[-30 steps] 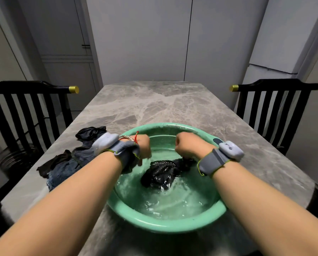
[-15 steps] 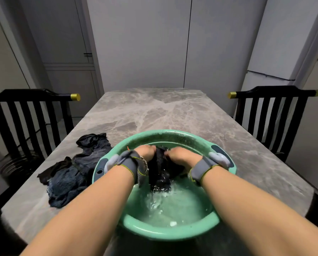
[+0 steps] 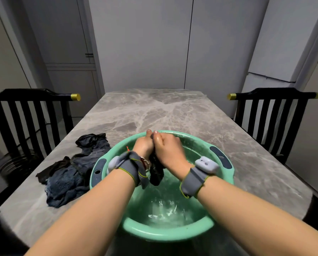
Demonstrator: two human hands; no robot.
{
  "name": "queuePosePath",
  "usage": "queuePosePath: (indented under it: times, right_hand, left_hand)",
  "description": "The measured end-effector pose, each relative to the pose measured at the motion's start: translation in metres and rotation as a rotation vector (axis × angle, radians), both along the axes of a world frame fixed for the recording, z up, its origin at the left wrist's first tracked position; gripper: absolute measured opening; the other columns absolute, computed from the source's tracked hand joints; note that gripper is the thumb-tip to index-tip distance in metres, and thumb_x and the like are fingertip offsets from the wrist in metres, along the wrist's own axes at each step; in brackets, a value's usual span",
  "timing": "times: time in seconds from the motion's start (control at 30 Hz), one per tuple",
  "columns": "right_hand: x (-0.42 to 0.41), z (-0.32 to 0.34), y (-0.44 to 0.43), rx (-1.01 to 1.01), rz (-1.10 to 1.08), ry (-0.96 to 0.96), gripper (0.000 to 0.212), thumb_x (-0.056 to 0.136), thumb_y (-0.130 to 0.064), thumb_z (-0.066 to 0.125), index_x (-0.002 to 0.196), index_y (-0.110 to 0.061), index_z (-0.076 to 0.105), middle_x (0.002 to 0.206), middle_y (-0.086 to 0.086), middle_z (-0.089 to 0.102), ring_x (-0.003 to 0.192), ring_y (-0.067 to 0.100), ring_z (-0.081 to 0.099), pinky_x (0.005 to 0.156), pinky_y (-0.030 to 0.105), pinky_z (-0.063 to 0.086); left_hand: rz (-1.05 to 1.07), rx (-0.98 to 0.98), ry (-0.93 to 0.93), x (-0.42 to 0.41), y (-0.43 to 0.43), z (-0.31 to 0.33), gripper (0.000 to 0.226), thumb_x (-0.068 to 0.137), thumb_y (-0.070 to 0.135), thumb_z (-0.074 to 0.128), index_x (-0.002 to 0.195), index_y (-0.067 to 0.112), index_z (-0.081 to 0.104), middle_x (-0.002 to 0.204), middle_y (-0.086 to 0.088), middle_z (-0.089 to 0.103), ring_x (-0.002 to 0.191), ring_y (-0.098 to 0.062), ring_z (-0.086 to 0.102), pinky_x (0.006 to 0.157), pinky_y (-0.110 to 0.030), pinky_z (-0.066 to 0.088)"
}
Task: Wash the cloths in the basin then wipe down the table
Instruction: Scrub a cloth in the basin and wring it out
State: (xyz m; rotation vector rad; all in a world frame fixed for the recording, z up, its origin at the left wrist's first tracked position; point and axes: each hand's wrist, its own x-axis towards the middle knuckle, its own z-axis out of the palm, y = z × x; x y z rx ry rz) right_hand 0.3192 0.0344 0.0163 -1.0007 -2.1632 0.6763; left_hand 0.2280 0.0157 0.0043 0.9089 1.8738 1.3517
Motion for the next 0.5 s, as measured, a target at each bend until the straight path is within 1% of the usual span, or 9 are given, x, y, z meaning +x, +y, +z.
queuePosePath:
  times: [0.07, 0.13, 0.2, 0.27, 0.3, 0.33, 0.37, 0.4, 0.5]
  right_hand:
    - [-0.002, 0.001, -0.012, 0.107, 0.042, -0.001, 0.052, 0.098, -0.042, 0.031, 0.075, -0.009, 0.064, 0.093, 0.023, 0.067, 0.088, 0.038, 0.06, 0.068, 0.037, 0.04]
    - [-0.006, 0.0, -0.004, 0.11, 0.023, -0.054, 0.049, 0.1, -0.039, 0.031, 0.091, -0.008, 0.068, 0.1, 0.023, 0.067, 0.094, 0.039, 0.061, 0.074, 0.038, 0.045]
    - [-0.005, -0.003, 0.015, 0.005, -0.037, -0.103, 0.048, 0.099, -0.036, 0.03, 0.094, -0.006, 0.067, 0.103, 0.025, 0.065, 0.097, 0.039, 0.06, 0.076, 0.038, 0.046]
    - [0.002, -0.009, 0.029, -0.077, -0.06, -0.236, 0.049, 0.099, -0.035, 0.029, 0.095, -0.004, 0.066, 0.107, 0.025, 0.064, 0.102, 0.038, 0.06, 0.079, 0.036, 0.045]
    - [0.006, -0.014, 0.034, -0.092, -0.062, -0.313, 0.05, 0.1, -0.036, 0.028, 0.098, -0.003, 0.066, 0.111, 0.025, 0.064, 0.105, 0.038, 0.059, 0.08, 0.036, 0.045]
    - [0.011, -0.016, 0.039, -0.099, -0.07, -0.381, 0.05, 0.1, -0.037, 0.028, 0.102, -0.003, 0.065, 0.114, 0.024, 0.063, 0.107, 0.037, 0.059, 0.082, 0.035, 0.045]
    - [0.015, -0.018, 0.043, -0.114, -0.072, -0.447, 0.05, 0.1, -0.038, 0.03, 0.105, -0.003, 0.064, 0.116, 0.022, 0.063, 0.109, 0.035, 0.058, 0.084, 0.034, 0.044]
    - [0.019, -0.022, 0.047, -0.123, -0.072, -0.519, 0.047, 0.1, -0.039, 0.032, 0.108, -0.004, 0.063, 0.118, 0.02, 0.062, 0.11, 0.034, 0.058, 0.084, 0.034, 0.044]
    - [0.022, -0.031, 0.051, -0.052, 0.03, -0.788, 0.042, 0.095, -0.038, 0.046, 0.128, -0.012, 0.048, 0.132, 0.018, 0.052, 0.119, 0.034, 0.049, 0.095, 0.035, 0.041]
  left_hand:
    - [-0.018, 0.053, -0.137, -0.002, -0.001, 0.0, 0.045, 0.105, 0.024, 0.023, 0.064, 0.015, 0.038, 0.057, -0.001, 0.048, 0.055, -0.014, 0.051, 0.06, -0.025, 0.042]
    - [-0.023, 0.102, -0.309, 0.003, 0.001, 0.001, 0.045, 0.104, 0.019, 0.027, 0.062, 0.011, 0.04, 0.045, -0.001, 0.048, 0.035, -0.008, 0.049, 0.044, -0.017, 0.039]
    - [-0.02, 0.101, -0.359, 0.01, 0.001, 0.003, 0.045, 0.103, 0.028, 0.029, 0.067, 0.01, 0.049, 0.056, -0.006, 0.052, 0.037, -0.011, 0.053, 0.042, -0.014, 0.043]
    - [-0.024, 0.067, -0.328, 0.013, 0.003, 0.003, 0.046, 0.103, 0.032, 0.031, 0.078, 0.005, 0.058, 0.08, -0.018, 0.061, 0.065, -0.023, 0.064, 0.06, -0.025, 0.05]
    - [-0.035, -0.036, -0.192, 0.016, 0.0, 0.007, 0.046, 0.103, 0.031, 0.031, 0.086, 0.001, 0.061, 0.097, -0.025, 0.063, 0.085, -0.029, 0.064, 0.075, -0.03, 0.049]
    - [-0.021, -0.129, 0.063, 0.015, -0.001, 0.006, 0.046, 0.103, 0.03, 0.031, 0.094, -0.002, 0.063, 0.112, -0.028, 0.061, 0.103, -0.032, 0.061, 0.085, -0.032, 0.045]
    - [0.004, -0.205, 0.321, 0.015, -0.004, 0.007, 0.043, 0.102, 0.03, 0.033, 0.099, 0.0, 0.063, 0.12, -0.028, 0.06, 0.112, -0.035, 0.057, 0.091, -0.033, 0.042]
    - [0.044, -0.237, 0.476, 0.01, -0.005, 0.002, 0.042, 0.099, 0.033, 0.039, 0.105, -0.001, 0.064, 0.122, -0.026, 0.06, 0.113, -0.036, 0.056, 0.091, -0.034, 0.042]
    - [-0.063, -0.411, 0.669, 0.0, -0.013, -0.016, 0.045, 0.087, 0.037, 0.06, 0.119, 0.006, 0.056, 0.123, -0.013, 0.061, 0.115, -0.03, 0.057, 0.092, -0.032, 0.043]
